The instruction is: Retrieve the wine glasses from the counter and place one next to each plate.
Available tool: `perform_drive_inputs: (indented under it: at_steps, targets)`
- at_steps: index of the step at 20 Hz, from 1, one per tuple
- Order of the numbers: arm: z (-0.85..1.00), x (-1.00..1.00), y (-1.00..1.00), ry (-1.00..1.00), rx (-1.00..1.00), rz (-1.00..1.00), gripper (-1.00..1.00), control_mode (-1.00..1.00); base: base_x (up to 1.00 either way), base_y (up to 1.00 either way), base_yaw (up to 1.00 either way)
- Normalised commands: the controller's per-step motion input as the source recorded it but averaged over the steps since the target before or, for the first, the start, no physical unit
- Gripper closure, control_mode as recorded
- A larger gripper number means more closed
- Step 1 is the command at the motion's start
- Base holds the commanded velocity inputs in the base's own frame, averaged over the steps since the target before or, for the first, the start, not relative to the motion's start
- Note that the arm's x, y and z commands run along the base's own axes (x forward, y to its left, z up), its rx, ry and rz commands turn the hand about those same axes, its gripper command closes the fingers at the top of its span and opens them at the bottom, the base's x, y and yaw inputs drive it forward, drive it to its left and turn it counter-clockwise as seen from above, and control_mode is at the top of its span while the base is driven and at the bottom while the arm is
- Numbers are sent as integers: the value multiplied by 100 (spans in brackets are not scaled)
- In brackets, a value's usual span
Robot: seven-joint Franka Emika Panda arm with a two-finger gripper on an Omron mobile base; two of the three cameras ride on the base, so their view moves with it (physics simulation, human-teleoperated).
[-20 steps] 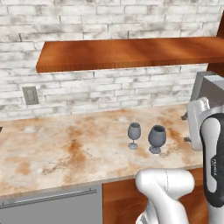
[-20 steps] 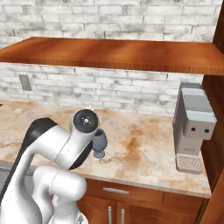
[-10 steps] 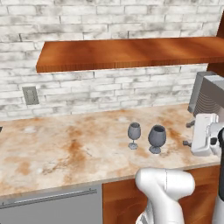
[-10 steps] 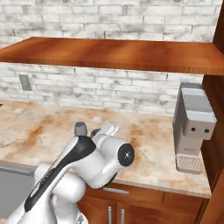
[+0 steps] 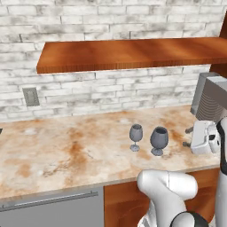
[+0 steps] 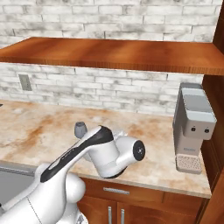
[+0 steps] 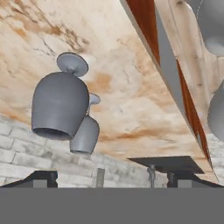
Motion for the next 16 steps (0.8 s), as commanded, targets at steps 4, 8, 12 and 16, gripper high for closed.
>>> perform_drive_inputs:
  at_steps: [4,8,12,16]
  targets:
    - [-37,23,-18,4,9,0,-100,-100,0,0,0]
    - [-37,24,-7,1,5,0,-100,-100,0,0,0]
    - [-40,33,-4,3,4,1,-100,-100,0,0,0]
    - [-34,25,0,3,0,2,-100,-100,0,0,0]
